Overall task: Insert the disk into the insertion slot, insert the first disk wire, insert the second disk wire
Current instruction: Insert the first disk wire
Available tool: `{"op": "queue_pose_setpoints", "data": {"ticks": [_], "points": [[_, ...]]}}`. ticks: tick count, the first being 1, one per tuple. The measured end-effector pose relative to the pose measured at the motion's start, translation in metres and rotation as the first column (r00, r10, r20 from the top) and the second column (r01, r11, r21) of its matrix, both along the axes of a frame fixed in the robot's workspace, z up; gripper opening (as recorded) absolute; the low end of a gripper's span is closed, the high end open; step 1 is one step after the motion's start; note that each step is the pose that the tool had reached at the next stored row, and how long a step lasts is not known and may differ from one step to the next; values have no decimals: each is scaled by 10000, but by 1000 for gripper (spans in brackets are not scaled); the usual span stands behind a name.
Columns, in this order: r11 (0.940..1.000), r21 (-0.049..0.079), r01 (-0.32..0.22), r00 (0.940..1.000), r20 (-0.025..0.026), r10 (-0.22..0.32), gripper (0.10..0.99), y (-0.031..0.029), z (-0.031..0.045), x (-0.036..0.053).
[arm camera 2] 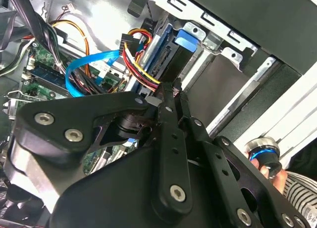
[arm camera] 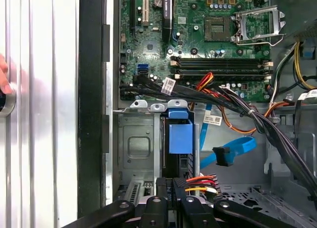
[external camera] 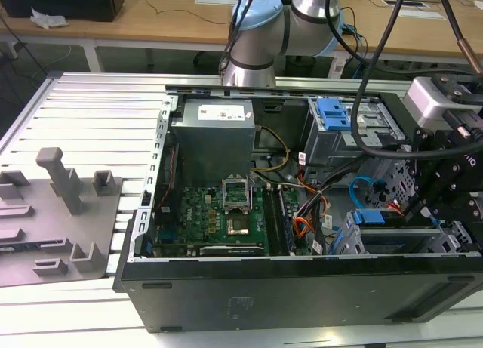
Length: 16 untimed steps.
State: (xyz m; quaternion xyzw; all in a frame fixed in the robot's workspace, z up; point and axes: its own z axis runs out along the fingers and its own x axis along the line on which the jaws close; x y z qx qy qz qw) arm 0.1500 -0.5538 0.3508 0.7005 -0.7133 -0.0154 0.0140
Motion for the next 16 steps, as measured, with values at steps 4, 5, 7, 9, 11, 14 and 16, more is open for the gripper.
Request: {"op": "queue_pose_setpoints", "data": {"ticks": [4,5,7,9,11,14,16], "points": [[9987,512,-2,10000,-2,2,165,9,-7,13],[9987,514,0,10000,-28,1,165,45,-25,72],[9987,515,-1,10000,-45,3,165,85,-46,118],[9987,505,-7,10000,-46,9,165,86,-50,120],[9989,462,-13,10000,-46,15,165,86,-50,120],[9990,438,-46,10000,-46,48,165,85,-50,120],[9990,423,-139,9999,-47,141,165,84,-51,120]]}}
